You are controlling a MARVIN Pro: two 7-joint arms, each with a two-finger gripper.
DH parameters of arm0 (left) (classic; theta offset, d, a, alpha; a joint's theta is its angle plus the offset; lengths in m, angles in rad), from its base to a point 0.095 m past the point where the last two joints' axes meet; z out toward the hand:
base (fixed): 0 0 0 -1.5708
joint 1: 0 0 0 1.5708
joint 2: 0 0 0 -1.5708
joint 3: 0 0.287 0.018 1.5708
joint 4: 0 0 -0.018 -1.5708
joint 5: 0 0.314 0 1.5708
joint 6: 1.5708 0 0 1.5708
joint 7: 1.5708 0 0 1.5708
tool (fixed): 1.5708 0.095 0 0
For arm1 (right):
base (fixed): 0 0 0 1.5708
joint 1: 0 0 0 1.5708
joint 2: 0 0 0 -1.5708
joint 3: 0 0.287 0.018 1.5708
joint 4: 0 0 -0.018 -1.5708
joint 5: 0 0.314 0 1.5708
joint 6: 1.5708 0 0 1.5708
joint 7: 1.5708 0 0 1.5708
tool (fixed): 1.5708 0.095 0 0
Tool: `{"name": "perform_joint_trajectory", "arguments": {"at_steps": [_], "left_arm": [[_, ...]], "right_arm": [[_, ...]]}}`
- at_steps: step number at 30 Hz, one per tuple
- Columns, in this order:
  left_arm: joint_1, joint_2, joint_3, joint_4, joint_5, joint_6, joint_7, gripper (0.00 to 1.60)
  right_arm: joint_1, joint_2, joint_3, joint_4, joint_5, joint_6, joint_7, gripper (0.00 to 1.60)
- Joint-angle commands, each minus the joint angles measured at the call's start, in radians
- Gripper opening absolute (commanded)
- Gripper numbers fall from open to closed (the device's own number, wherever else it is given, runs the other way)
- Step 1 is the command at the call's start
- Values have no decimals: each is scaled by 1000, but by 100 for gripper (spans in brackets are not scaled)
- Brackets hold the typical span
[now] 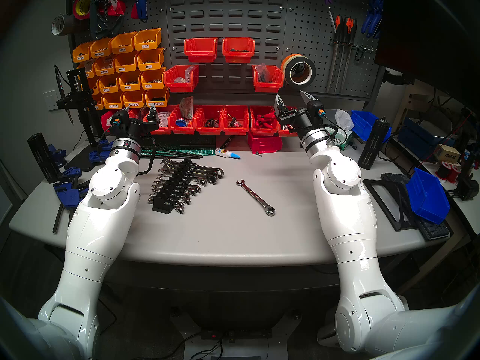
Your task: Put the wrenches on the table into the correct slot in the case
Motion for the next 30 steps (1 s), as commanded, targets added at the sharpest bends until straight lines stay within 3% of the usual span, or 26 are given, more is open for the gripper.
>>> {"name": "perform_joint_trajectory", "arguments": {"at_steps": [1, 15, 30], "left_arm": [[-30, 1, -7, -26, 0, -10, 0, 160], [-30, 1, -7, -26, 0, -10, 0, 160], [-30, 1, -7, -26, 0, -9, 0, 160]], "right_arm": [[26, 1, -1, -31, 0, -4, 3, 160], [26, 1, 2, -33, 12, -5, 17, 160], [-8, 47, 21, -92, 63, 46, 117, 160]]}}
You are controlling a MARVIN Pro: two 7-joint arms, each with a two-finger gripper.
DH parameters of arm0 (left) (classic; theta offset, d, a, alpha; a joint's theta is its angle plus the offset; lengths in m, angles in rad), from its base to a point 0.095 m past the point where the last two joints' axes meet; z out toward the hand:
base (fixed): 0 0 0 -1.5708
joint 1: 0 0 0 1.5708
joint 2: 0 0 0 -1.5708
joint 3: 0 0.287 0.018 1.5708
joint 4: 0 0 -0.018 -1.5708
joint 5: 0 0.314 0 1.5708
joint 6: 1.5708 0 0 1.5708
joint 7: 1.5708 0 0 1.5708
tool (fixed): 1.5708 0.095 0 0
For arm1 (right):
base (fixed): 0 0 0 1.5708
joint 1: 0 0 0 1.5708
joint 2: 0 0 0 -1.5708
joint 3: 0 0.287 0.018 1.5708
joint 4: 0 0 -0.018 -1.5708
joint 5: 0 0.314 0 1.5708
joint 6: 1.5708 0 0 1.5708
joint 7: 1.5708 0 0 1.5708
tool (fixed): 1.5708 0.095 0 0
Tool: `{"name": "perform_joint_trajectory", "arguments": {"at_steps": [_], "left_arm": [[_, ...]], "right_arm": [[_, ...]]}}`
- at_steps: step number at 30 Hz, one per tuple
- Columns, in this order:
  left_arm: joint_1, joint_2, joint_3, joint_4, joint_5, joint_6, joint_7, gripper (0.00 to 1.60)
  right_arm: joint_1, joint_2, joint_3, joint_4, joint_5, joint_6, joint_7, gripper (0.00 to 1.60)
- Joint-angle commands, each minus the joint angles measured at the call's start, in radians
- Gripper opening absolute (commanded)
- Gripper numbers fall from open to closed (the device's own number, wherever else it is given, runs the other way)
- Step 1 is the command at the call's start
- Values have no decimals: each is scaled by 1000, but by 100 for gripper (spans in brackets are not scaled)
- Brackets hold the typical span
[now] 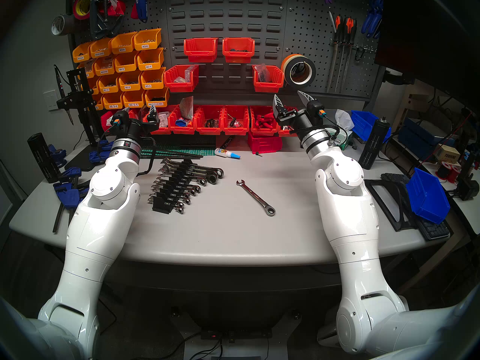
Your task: Put the wrenches on the table into the correct slot in the case
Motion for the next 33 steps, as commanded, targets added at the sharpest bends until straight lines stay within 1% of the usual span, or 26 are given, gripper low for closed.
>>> {"name": "perform_joint_trajectory", "arguments": {"at_steps": [1, 8, 19, 33], "left_arm": [[-31, 1, -7, -27, 0, -10, 0, 160], [-31, 1, -7, -27, 0, -10, 0, 160], [-31, 1, -7, -27, 0, -10, 0, 160], [-31, 1, -7, -27, 0, -10, 0, 160]], "right_arm": [[7, 29, 11, -64, 23, 17, 42, 160], [-13, 43, 24, -102, 60, 46, 99, 160], [-37, 59, 10, -155, 111, 98, 204, 160], [-58, 62, 26, -217, 174, 166, 271, 160]]}}
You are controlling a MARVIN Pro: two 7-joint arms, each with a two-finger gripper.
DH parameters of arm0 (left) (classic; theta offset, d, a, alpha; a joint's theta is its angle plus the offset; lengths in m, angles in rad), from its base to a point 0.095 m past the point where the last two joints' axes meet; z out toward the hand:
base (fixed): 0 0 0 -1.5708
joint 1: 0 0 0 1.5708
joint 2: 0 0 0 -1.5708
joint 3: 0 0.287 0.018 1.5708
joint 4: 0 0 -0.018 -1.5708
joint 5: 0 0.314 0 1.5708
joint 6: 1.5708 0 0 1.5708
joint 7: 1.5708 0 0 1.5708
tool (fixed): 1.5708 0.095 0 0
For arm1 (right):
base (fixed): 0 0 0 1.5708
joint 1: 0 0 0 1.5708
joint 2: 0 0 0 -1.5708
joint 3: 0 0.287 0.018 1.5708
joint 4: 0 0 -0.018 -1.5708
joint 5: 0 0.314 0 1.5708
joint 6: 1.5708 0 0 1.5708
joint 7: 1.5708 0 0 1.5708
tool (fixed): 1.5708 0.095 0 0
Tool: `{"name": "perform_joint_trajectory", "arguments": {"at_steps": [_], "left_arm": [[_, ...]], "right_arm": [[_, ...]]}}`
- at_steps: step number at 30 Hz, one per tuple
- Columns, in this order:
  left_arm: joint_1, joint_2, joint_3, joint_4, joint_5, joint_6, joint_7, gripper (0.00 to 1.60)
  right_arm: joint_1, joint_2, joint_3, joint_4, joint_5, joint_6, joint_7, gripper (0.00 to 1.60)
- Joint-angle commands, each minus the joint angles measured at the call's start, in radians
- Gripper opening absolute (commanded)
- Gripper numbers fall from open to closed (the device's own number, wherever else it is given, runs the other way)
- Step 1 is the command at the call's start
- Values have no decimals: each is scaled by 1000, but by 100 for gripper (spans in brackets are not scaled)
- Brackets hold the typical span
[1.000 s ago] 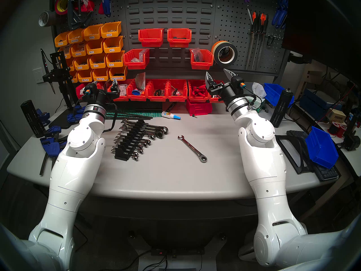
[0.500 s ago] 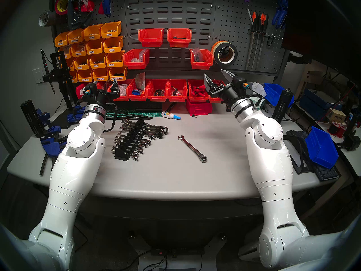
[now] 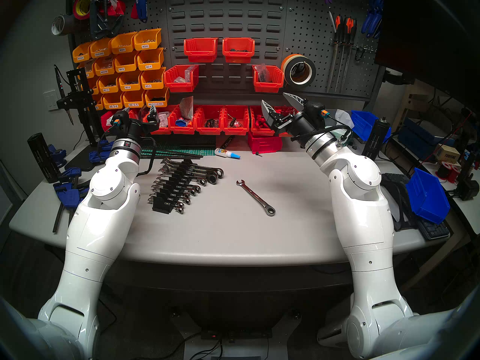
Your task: Put the wrenches on the table into the correct slot in the case
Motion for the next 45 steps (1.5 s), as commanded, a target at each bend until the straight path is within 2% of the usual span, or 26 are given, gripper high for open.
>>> {"name": "perform_joint_trajectory", "arguments": {"at_steps": [1, 17, 29, 36, 45], "left_arm": [[-31, 1, -7, -27, 0, -10, 0, 160], [-31, 1, -7, -27, 0, -10, 0, 160], [-31, 1, -7, -27, 0, -10, 0, 160], [-31, 1, -7, -27, 0, -11, 0, 160], [-31, 1, -7, -27, 0, -11, 0, 160]], "right_arm": [[7, 3, 12, -63, 41, 17, 32, 160], [-2, 8, 17, -86, 103, 65, 113, 160], [-22, 14, 25, -106, 153, 139, 167, 160], [-49, 15, 32, -110, 208, 181, 226, 160], [-64, 31, 28, -116, 234, 231, 282, 160]]}}
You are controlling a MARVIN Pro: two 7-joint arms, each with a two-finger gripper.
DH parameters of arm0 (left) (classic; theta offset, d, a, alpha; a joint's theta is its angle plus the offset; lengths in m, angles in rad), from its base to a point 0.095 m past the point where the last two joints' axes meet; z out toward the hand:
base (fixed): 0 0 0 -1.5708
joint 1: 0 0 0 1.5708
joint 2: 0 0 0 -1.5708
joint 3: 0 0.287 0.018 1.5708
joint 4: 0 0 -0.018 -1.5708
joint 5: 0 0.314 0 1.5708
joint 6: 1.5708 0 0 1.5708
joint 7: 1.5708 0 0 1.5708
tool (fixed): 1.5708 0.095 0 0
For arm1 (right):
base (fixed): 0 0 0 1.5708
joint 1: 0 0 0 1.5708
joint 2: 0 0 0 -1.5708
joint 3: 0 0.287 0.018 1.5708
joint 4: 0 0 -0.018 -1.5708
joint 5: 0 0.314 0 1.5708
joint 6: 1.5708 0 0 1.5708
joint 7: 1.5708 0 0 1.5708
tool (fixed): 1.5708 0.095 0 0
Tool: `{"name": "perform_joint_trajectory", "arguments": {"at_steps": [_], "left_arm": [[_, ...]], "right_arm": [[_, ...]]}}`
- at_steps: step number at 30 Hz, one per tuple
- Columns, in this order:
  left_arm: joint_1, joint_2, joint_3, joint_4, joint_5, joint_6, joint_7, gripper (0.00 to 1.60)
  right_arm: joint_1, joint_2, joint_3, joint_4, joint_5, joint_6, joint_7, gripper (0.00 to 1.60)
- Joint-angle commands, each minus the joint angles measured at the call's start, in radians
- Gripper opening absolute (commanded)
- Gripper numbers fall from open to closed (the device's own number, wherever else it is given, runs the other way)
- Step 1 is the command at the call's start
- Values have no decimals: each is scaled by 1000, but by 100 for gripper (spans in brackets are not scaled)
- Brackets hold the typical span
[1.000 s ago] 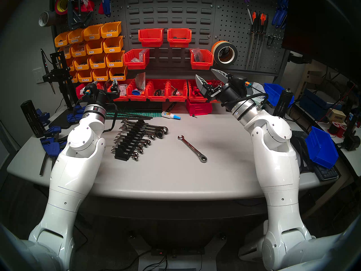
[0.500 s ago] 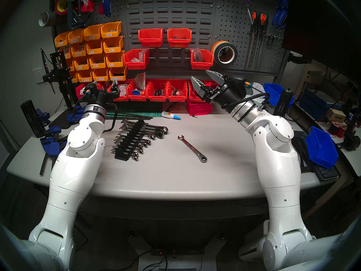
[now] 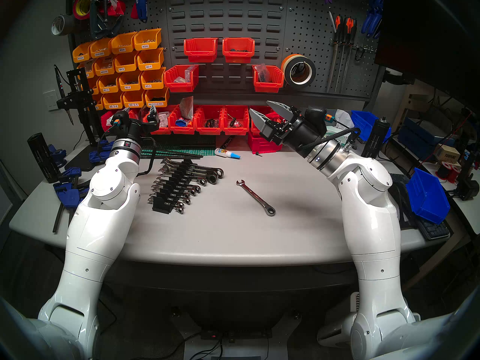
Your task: Put the wrenches on the table into the correct slot in the case
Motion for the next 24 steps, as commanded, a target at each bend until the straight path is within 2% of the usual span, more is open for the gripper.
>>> {"name": "perform_joint_trajectory", "arguments": {"at_steps": [1, 12, 24], "left_arm": [[-31, 1, -8, -27, 0, -11, 0, 160], [-31, 1, -8, -27, 0, -11, 0, 160], [-31, 1, -8, -28, 0, -11, 0, 160]], "right_arm": [[-2, 13, 1, -35, 34, 29, 43, 160], [-20, 63, -10, -46, 29, 60, 129, 160], [-39, 77, -8, -44, 27, 82, 164, 160]]}}
